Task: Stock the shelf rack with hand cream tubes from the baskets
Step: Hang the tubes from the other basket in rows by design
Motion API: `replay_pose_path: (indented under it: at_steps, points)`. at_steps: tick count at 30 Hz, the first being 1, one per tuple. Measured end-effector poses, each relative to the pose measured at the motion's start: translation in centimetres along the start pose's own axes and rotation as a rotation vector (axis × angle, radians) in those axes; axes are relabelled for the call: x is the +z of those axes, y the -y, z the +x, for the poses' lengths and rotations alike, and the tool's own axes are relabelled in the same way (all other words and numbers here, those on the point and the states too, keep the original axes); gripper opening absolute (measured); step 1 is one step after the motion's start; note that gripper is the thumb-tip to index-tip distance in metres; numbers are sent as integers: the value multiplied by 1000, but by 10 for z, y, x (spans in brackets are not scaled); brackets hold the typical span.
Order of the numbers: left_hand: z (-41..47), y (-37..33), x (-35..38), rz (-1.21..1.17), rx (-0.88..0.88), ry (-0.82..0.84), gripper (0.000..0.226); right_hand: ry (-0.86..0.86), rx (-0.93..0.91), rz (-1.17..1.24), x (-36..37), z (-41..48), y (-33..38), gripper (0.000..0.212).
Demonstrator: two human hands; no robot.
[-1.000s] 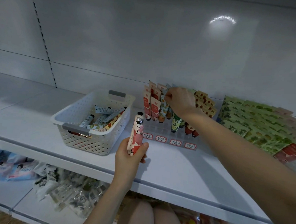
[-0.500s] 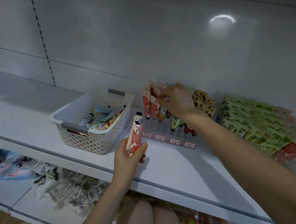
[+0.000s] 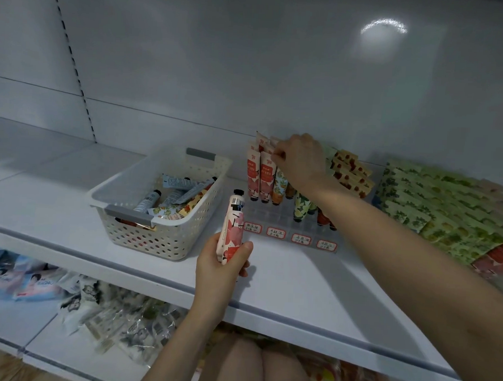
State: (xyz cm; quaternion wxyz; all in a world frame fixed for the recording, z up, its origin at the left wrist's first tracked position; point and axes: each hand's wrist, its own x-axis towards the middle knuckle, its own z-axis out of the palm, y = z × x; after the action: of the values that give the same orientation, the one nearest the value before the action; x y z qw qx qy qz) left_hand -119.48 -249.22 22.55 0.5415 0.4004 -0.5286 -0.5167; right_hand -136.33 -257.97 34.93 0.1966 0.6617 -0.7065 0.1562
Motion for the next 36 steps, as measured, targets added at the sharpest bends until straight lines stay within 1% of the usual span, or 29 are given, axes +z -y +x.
replay_pose_path:
  at_steps: [18, 32, 34, 36]
  points:
    - [-1, -2, -2, -6, -24, -7, 29, 30, -3, 42, -4, -4, 3, 27]
    - [-3, -6, -3, -17, -31, 7, 26, -47, -22, 118, -1, -3, 2, 26]
    - [-4, -10, -4, -28, -25, 14, 25, -104, -25, 205, -4, -4, 2, 29]
    - [-5, -15, -4, -41, -16, 24, 23, -171, -1, 400, -16, -8, 7, 28]
